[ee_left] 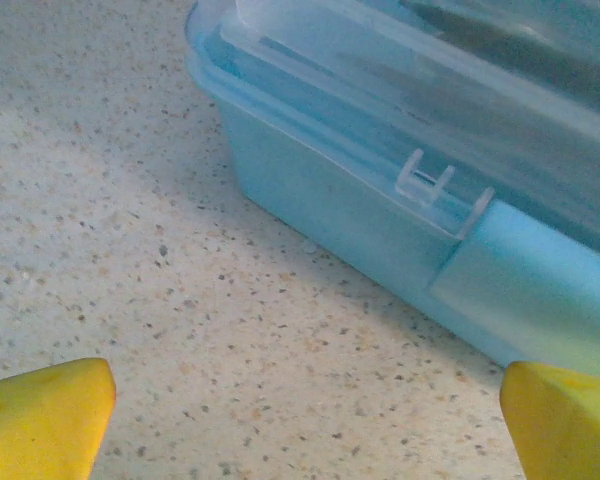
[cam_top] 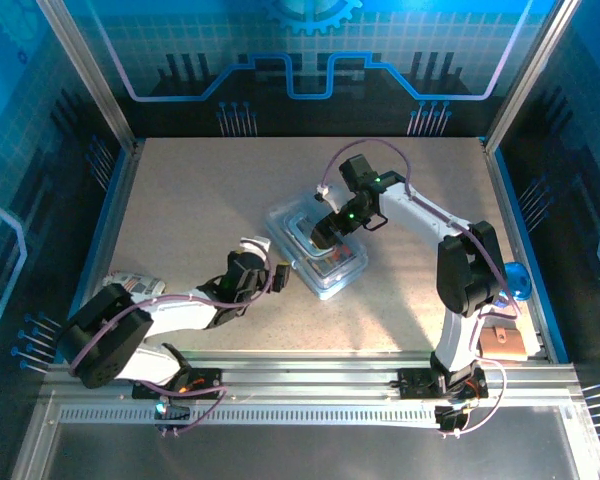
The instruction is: Pack the tool kit
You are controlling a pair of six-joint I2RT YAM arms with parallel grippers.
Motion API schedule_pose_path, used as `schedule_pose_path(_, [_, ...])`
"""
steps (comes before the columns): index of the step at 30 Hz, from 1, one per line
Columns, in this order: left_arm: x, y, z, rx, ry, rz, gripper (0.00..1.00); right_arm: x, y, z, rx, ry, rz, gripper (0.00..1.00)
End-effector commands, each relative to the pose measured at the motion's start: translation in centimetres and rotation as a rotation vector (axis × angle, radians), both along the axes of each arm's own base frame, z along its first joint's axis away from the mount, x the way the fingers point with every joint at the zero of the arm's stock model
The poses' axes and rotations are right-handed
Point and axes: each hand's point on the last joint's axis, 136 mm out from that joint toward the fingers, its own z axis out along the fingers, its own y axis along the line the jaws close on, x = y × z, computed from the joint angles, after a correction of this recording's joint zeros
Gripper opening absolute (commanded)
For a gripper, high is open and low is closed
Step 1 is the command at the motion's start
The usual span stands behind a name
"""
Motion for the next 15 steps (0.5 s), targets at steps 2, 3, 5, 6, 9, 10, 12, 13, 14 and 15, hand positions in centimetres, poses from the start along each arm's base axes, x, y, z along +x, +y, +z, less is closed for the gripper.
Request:
schedule_pose_path(2, [-1.4, 0.1, -1.0, -0.258, 0.156, 0.048, 0.99, -4.0, -2.7, -4.4, -0.144, 0.182, 0.032, 1.0])
schedule_pose_path(3, [-1.5, 0.4, -1.2, -0.318, 0.183, 0.079, 0.99, -4.0, -2.7, -4.4, -0.142, 0.181, 0.032, 1.0])
schedule_pose_path(5, [-1.5, 0.5, -1.3, -0.429, 0.24, 0.097, 0.99, -4.0, -2.6, -4.3, -0.14, 0.181, 0.032, 1.0])
schedule_pose_path(6, [-1.5, 0.4, -1.2, -0.48, 0.267, 0.095, 0.99, -4.0, -2.6, -4.3, -0.14, 0.179, 0.034, 1.0])
schedule_pose_path(9, [-1.1, -0.4, -0.8, -0.589, 0.326, 0.074, 0.99, -4.0, -2.6, -4.3, -0.137, 0.179, 0.033, 1.0])
schedule_pose_path(10, [-0.9, -0.7, -0.6, -0.616, 0.339, 0.063, 0.99, -3.9, -2.5, -4.2, -0.136, 0.175, 0.033, 1.0])
schedule_pose_path(12, [-0.7, -1.7, 0.0, -0.66, 0.358, 0.03, 0.99, -4.0, -2.6, -4.3, -0.137, 0.177, 0.031, 1.0])
schedule_pose_path(13, [-0.6, -2.1, 0.3, -0.684, 0.362, 0.02, 0.99, -4.0, -2.6, -4.2, -0.137, 0.175, 0.03, 1.0])
schedule_pose_path(14, [-0.5, -2.3, 0.5, -0.703, 0.364, 0.014, 0.99, -4.0, -2.6, -4.2, -0.137, 0.173, 0.03, 1.0])
schedule_pose_path(15, [-0.5, -2.6, 0.8, -0.722, 0.366, 0.006, 0.99, -4.0, -2.7, -4.2, -0.139, 0.173, 0.03, 1.0])
